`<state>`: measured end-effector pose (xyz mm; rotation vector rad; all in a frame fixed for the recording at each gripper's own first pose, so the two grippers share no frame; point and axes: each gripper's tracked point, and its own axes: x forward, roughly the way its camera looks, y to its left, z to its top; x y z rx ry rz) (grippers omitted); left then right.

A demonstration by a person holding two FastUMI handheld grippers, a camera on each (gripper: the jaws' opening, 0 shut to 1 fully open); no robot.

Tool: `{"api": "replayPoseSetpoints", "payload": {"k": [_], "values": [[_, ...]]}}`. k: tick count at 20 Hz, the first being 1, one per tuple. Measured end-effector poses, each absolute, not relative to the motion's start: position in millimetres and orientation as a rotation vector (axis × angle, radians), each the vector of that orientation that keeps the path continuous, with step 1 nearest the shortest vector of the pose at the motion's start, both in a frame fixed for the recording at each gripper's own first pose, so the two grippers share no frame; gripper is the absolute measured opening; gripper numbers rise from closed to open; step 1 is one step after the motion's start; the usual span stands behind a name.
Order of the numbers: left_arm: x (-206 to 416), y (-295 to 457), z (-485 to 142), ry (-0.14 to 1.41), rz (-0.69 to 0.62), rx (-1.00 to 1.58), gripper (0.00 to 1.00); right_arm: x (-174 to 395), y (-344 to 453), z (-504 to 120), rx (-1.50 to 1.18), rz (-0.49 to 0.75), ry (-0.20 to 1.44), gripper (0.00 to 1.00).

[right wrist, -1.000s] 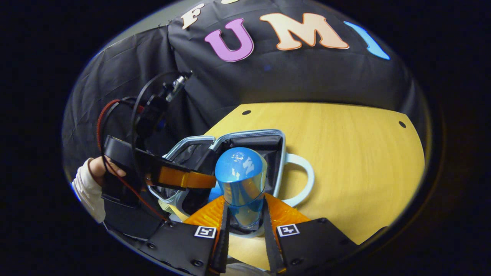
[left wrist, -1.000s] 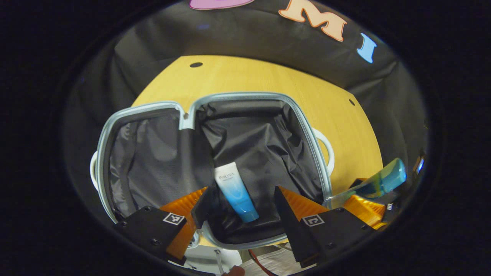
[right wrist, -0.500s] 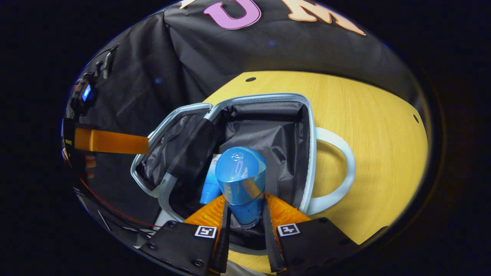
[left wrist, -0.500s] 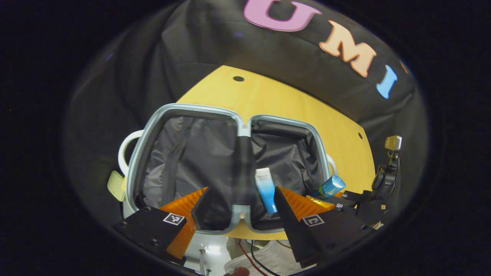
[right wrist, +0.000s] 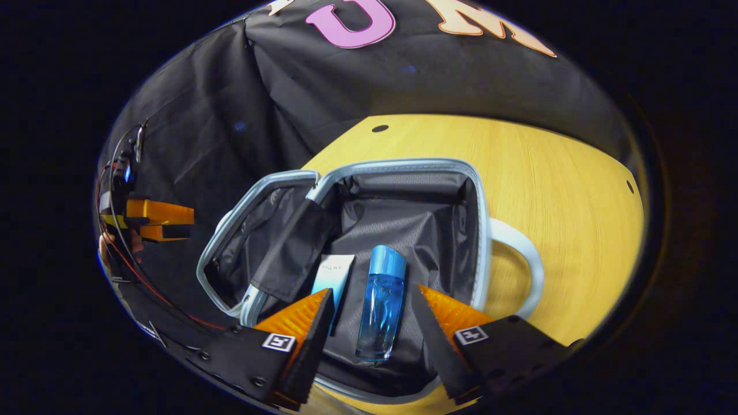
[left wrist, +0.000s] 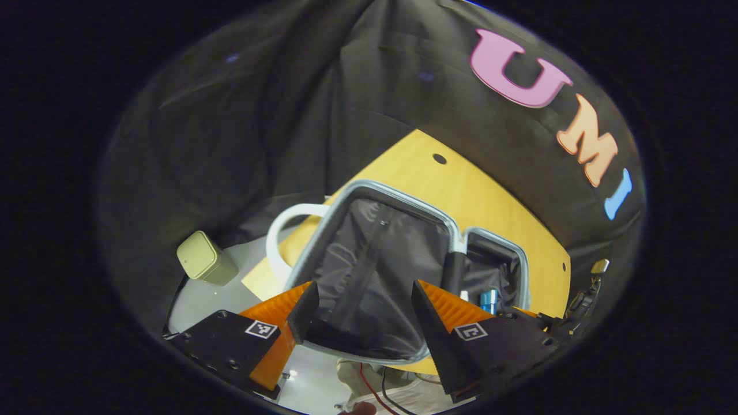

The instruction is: First open the suitcase, pack the skin care products into it, and then close the suitcase.

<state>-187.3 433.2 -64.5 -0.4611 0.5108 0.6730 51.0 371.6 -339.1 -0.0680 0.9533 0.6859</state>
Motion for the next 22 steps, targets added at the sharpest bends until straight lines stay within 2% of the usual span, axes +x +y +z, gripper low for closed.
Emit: {"api": "replayPoseSetpoints", "payload": {"k": [1, 2, 4, 5, 6, 7, 8, 9, 10, 11, 14, 16, 17, 18, 19, 20, 21, 22], "values": [[-191, 446, -66, 0.5, 0.694, -0.467, 0.95, 58, 373, -333, -0.065, 0.684, 0.921, 0.96], [-195, 459, -64, 0.491, 0.714, -0.472, 0.95, 64, 372, -319, -0.05, 0.685, 0.888, 0.98], [-203, 488, -65, 0.479, 0.752, -0.481, 0.95, 75, 368, -297, -0.012, 0.672, 0.827, 0.98], [-207, 502, -67, 0.474, 0.772, -0.481, 0.95, 81, 362, -286, 0.0, 0.658, 0.799, 0.94], [-211, 516, -69, 0.469, 0.79, -0.482, 0.95, 86, 352, -275, 0.006, 0.639, 0.774, 0.98], [-211, 528, -72, 0.467, 0.805, -0.493, 0.91, 92, 343, -266, 0.006, 0.615, 0.749, 0.94], [-209, 536, -78, 0.463, 0.811, -0.51, 0.95, 98, 330, -258, 0.003, 0.581, 0.726, 0.98], [-208, 543, -84, 0.47, 0.817, -0.535, 0.95, 104, 316, -247, 0.007, 0.544, 0.699, 0.98], [-205, 549, -92, 0.473, 0.816, -0.565, 0.99, 107, 304, -235, 0.018, 0.509, 0.672, 0.98], [-203, 556, -99, 0.471, 0.816, -0.595, 0.95, 110, 292, -224, 0.034, 0.475, 0.647, 0.98], [-188, 564, -120, 0.463, 0.783, -0.689, 0.89, 116, 256, -196, 0.037, 0.373, 0.567, 0.98], [-186, 574, -134, 0.474, 0.788, -0.721, 0.81, 117, 234, -180, 0.024, 0.318, 0.524, 0.98], [-186, 579, -141, 0.487, 0.789, -0.739, 0.68, 116, 224, -173, 0.028, 0.295, 0.509, 0.98], [-182, 576, -144, 0.484, 0.767, -0.766, 0.67, 116, 216, -167, 0.036, 0.275, 0.496, 0.98], [-178, 576, -146, 0.484, 0.753, -0.785, 0.61, 116, 208, -162, 0.042, 0.253, 0.487, 0.98], [-176, 577, -149, 0.486, 0.737, -0.798, 0.45, 115, 199, -160, 0.046, 0.233, 0.48, 0.98], [-172, 574, -152, 0.483, 0.727, -0.816, 0.4, 114, 192, -157, 0.05, 0.218, 0.477, 0.98], [-172, 573, -152, 0.496, 0.728, -0.823, 0.29, 112, 188, -159, 0.054, 0.208, 0.483, 0.98]]}}
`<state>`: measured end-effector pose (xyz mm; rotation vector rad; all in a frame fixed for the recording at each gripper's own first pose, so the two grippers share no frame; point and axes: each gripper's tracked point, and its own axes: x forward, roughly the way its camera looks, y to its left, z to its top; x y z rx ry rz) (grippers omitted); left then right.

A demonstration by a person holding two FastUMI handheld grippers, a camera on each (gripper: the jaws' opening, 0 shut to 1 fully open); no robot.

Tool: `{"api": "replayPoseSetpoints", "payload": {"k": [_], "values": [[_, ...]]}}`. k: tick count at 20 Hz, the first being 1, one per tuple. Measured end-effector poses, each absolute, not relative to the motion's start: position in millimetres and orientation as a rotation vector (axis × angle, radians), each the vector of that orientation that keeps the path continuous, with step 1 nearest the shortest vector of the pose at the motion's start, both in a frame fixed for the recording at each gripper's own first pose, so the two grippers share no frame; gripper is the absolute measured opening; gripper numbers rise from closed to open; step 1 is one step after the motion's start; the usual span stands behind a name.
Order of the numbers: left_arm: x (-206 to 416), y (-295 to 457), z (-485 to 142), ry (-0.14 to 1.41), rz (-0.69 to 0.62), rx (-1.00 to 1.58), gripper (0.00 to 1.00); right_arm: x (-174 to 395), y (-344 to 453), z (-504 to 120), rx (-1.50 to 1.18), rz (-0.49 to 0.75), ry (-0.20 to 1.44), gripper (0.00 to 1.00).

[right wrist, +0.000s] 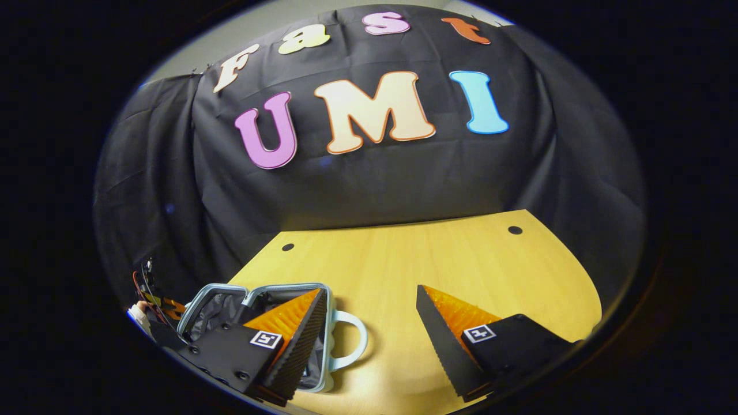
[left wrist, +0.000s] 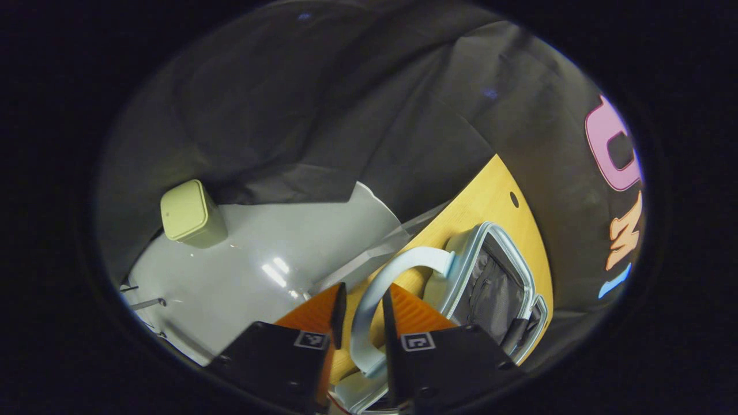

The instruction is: First open the suitcase, pack the skin care products into it, and then close the suitcase.

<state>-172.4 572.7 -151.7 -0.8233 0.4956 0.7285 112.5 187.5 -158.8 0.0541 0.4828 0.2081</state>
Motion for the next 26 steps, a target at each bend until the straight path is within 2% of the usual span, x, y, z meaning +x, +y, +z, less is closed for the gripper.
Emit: {"api": "replayPoseSetpoints", "payload": {"k": [1, 3, 7, 8, 9, 10, 13, 14, 15, 17, 18, 19, 24, 25, 26], "values": [[-173, 572, -155, 0.507, 0.717, -0.811, 0.19, 112, 184, -160, 0.056, 0.2, 0.488, 0.98], [-174, 571, -151, 0.516, 0.696, -0.759, 0.1, 111, 181, -160, 0.06, 0.195, 0.491, 0.98], [-173, 564, -137, 0.513, 0.661, -0.693, 0.03, 106, 187, -163, 0.049, 0.215, 0.493, 0.98], [-172, 563, -133, 0.509, 0.665, -0.696, 0.02, 105, 187, -164, 0.046, 0.218, 0.498, 0.94], [-172, 562, -132, 0.508, 0.669, -0.7, 0.02, 103, 188, -164, 0.045, 0.222, 0.499, 0.94], [-172, 559, -128, 0.503, 0.67, -0.702, 0.02, 102, 189, -165, 0.046, 0.225, 0.5, 0.98], [-171, 553, -105, 0.469, 0.663, -0.685, 0.02, 102, 185, -163, 0.054, 0.227, 0.497, 0.98], [-172, 548, -91, 0.459, 0.658, -0.683, 0.02, 101, 184, -164, 0.058, 0.229, 0.497, 0.94], [-170, 540, -75, 0.442, 0.646, -0.682, 0.02, 101, 182, -164, 0.062, 0.229, 0.497, 0.98], [-167, 527, -47, 0.419, 0.62, -0.674, 0.02, 99, 176, -165, 0.073, 0.226, 0.497, 0.98], [-167, 518, -32, 0.41, 0.61, -0.661, 0.02, 99, 173, -165, 0.08, 0.225, 0.496, 0.94], [-164, 508, -17, 0.406, 0.591, -0.645, 0.02, 99, 170, -166, 0.088, 0.224, 0.494, 0.98], [-145, 443, 54, 0.394, 0.53, -0.532, 0.02, 97, 149, -172, 0.124, 0.221, 0.49, 0.98], [-140, 429, 63, 0.391, 0.526, -0.505, 0.02, 96, 145, -174, 0.125, 0.223, 0.493, 0.94], [-133, 415, 74, 0.384, 0.534, -0.483, 0.01, 94, 139, -175, 0.125, 0.224, 0.494, 0.98]]}}
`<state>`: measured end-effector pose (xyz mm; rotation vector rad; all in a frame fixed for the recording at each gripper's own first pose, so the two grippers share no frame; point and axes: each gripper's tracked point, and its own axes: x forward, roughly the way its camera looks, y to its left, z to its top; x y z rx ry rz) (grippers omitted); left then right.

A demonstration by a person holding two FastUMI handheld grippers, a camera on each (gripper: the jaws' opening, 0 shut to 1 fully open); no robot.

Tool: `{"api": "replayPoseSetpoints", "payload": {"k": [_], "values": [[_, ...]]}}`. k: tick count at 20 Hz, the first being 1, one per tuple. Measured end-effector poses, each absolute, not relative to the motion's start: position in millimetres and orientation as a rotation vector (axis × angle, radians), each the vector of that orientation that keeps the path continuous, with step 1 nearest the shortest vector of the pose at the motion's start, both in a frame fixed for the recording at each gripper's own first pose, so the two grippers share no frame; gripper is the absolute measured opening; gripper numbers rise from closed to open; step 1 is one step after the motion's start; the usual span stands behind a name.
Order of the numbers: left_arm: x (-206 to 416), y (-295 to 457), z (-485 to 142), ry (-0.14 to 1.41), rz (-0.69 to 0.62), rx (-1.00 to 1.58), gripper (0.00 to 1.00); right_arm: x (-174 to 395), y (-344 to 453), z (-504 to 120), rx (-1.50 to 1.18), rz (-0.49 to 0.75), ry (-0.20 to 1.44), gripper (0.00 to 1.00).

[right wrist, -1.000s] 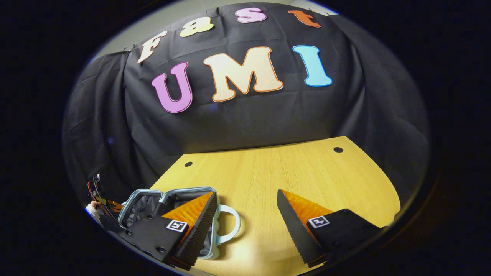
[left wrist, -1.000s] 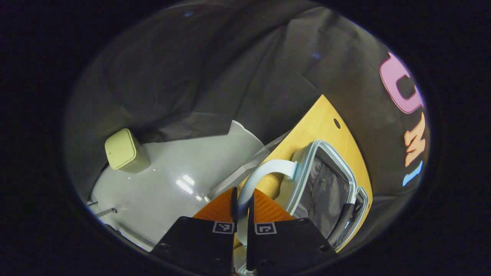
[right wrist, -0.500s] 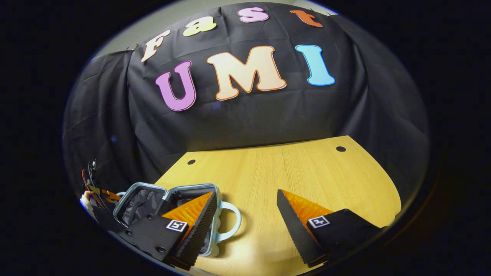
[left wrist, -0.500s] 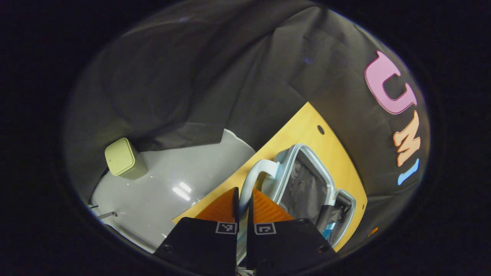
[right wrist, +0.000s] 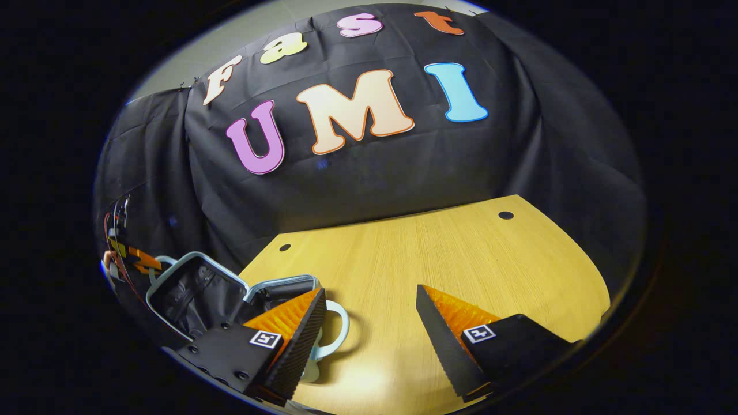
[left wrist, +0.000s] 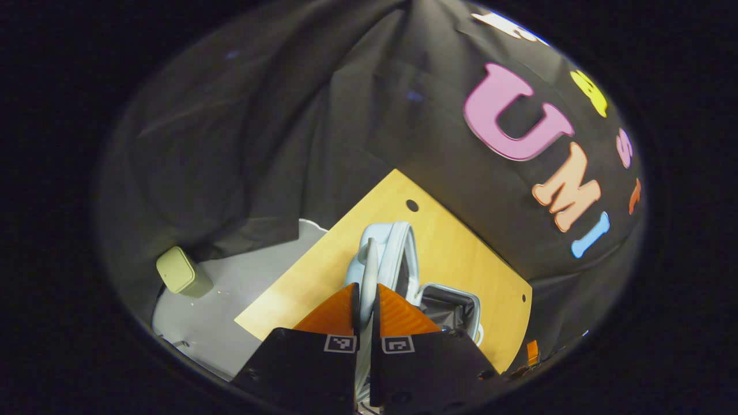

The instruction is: First open the suitcase, pack the skin care products into it, and then close the suitcase.

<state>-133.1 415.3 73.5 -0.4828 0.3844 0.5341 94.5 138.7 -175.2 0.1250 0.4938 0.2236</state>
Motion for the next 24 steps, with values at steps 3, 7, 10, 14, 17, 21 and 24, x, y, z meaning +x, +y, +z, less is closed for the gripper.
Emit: {"api": "replayPoseSetpoints", "payload": {"k": [3, 7, 10, 14, 17, 21, 24], "values": [[-112, 368, 91, 0.383, 0.541, -0.423, 0.02, 92, 122, -172, 0.136, 0.231, 0.483, 0.98], [-73, 292, 106, 0.367, 0.472, -0.336, 0.02, 94, 96, -165, 0.155, 0.226, 0.458, 0.98], [-38, 237, 101, 0.376, 0.422, -0.315, 0.02, 92, 72, -165, 0.139, 0.212, 0.452, 0.98], [10, 161, 65, 0.427, 0.313, -0.324, 0.02, 87, 40, -155, 0.138, 0.188, 0.433, 0.98], [45, 122, 23, 0.497, 0.277, -0.288, 0.02, 82, 18, -153, 0.122, 0.152, 0.428, 0.94], [65, 83, -50, 0.622, 0.254, -0.249, 0.02, 74, -2, -147, 0.115, 0.113, 0.408, 0.98], [80, 80, -95, 0.689, 0.258, -0.218, 0.02, 69, -12, -145, 0.121, 0.085, 0.404, 0.98]]}}
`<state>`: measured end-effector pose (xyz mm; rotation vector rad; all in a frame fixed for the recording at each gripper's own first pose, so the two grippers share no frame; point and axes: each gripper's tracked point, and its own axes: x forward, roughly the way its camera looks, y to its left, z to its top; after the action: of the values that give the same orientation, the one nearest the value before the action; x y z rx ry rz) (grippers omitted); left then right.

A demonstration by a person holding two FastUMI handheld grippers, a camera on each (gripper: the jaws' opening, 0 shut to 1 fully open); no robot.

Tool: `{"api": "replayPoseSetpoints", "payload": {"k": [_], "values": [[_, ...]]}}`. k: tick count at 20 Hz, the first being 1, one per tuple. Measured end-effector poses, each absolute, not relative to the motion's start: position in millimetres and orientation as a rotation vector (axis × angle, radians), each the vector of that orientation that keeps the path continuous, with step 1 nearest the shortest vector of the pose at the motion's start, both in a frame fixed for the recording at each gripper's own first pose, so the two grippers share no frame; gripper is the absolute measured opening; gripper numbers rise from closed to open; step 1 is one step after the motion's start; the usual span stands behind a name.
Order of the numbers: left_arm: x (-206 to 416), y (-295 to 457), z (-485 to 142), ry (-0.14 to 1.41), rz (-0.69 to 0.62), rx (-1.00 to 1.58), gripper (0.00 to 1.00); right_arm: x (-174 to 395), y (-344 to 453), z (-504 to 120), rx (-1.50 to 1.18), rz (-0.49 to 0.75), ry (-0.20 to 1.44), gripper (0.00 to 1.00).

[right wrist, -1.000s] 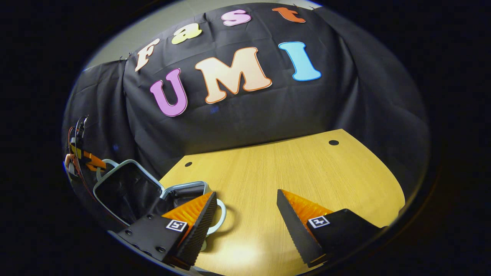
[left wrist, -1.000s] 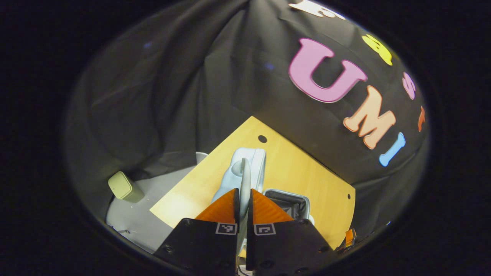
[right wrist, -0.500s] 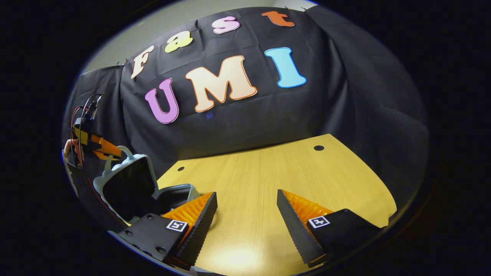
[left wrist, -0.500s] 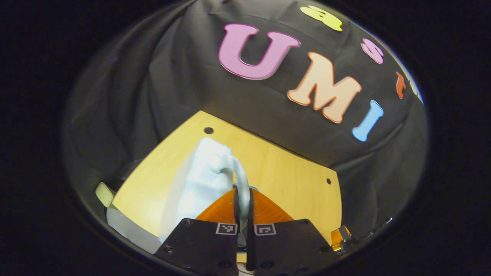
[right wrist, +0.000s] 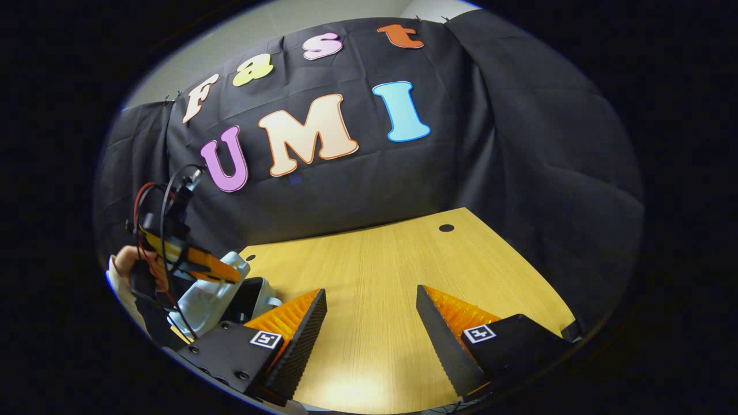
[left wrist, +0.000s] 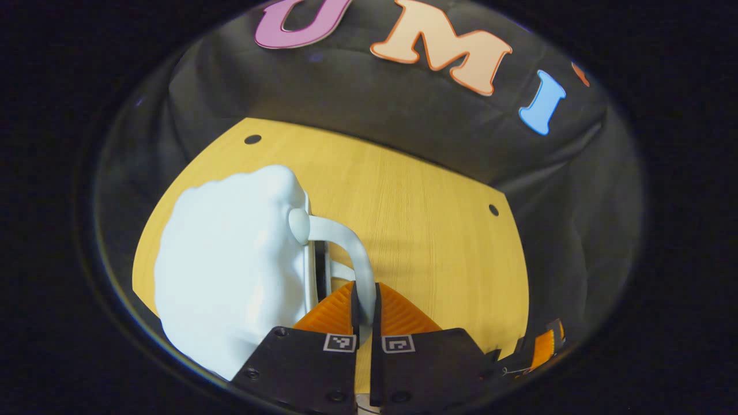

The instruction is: First open the suitcase, pack the skin care products into it, and then close the suitcase.

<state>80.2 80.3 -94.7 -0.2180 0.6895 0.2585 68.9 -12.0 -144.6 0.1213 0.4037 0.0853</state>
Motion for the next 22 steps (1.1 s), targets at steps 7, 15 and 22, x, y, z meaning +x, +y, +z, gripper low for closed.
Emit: {"api": "replayPoseSetpoints", "payload": {"k": [7, 15, 22], "values": [[84, 70, -154, 0.761, 0.246, -0.063, 0.07, 64, -14, -145, 0.146, 0.069, 0.399, 0.98], [54, 49, -161, 0.749, 0.2, 0.238, 0.68, 68, -6, -142, 0.12, 0.104, 0.392, 0.94], [49, 0, -96, 0.485, 0.118, 0.15, 0.85, 69, -6, -134, 0.128, 0.126, 0.381, 0.98]]}}
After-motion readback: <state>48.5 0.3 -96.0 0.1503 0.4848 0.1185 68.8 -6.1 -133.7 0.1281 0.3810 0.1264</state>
